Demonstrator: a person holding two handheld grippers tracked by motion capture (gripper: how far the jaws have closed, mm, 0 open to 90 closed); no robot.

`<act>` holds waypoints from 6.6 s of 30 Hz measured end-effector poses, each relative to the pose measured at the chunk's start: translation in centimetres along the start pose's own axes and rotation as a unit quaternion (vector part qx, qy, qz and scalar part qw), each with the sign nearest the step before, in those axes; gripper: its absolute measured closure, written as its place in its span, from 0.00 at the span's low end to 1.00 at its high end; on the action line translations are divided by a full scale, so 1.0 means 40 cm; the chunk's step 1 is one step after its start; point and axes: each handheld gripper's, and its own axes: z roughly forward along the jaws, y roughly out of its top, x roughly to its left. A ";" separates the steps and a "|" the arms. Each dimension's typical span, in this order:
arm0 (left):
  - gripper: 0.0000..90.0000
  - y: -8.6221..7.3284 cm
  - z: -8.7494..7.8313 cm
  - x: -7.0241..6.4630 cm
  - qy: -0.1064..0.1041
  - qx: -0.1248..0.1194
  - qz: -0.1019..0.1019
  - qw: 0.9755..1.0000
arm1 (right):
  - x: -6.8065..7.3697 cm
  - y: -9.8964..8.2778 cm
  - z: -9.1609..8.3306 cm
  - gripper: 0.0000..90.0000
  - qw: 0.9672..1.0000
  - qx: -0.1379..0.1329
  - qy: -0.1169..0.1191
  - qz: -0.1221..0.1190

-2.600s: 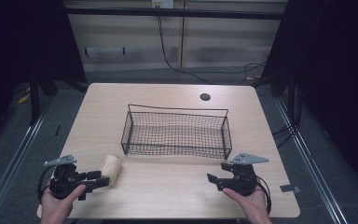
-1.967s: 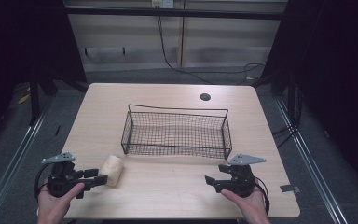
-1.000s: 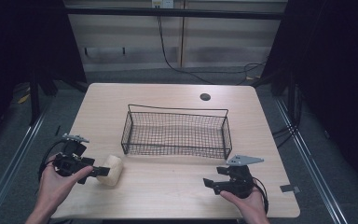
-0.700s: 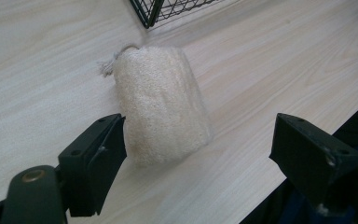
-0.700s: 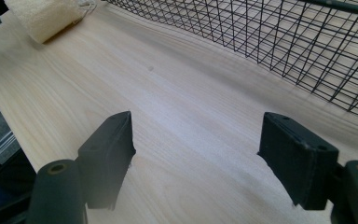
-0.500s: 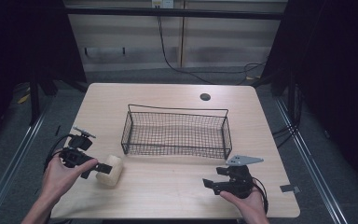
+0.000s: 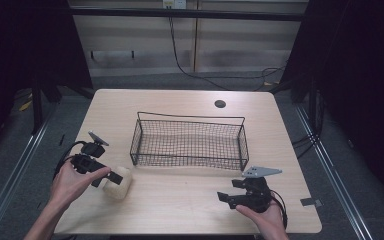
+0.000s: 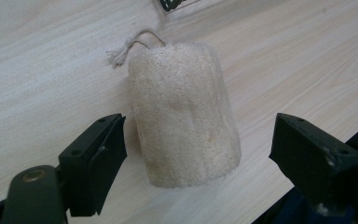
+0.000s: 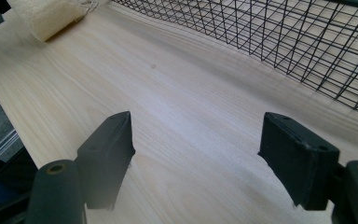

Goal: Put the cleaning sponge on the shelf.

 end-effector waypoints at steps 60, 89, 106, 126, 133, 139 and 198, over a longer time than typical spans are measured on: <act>0.29 0.039 0.038 -0.047 0.062 0.064 0.038 0.995 | 0.001 -0.001 0.004 0.28 1.000 0.011 0.005 0.004; 0.29 0.056 -0.046 -0.124 0.046 0.069 0.079 0.993 | 0.001 -0.002 0.001 0.28 1.000 0.012 0.005 0.010; 0.29 0.092 -0.104 -0.148 0.040 0.072 0.095 0.992 | 0.004 -0.002 0.002 0.28 1.000 0.013 0.007 0.009; 0.29 0.174 -0.163 -0.206 0.044 0.067 0.114 0.990 | 0.002 -0.003 0.003 0.28 1.000 0.016 0.008 0.009; 0.29 0.213 -0.158 -0.205 0.054 0.066 0.095 0.992 | 0.003 -0.003 0.003 0.27 1.000 0.017 0.009 0.009; 0.29 0.240 -0.147 -0.207 0.068 0.058 0.070 0.994 | 0.003 -0.003 0.005 0.27 1.000 0.018 0.011 0.010; 0.29 0.411 0.046 -0.183 0.128 0.050 -0.091 0.986 | 0.007 -0.007 -0.002 0.27 1.000 0.017 0.018 0.009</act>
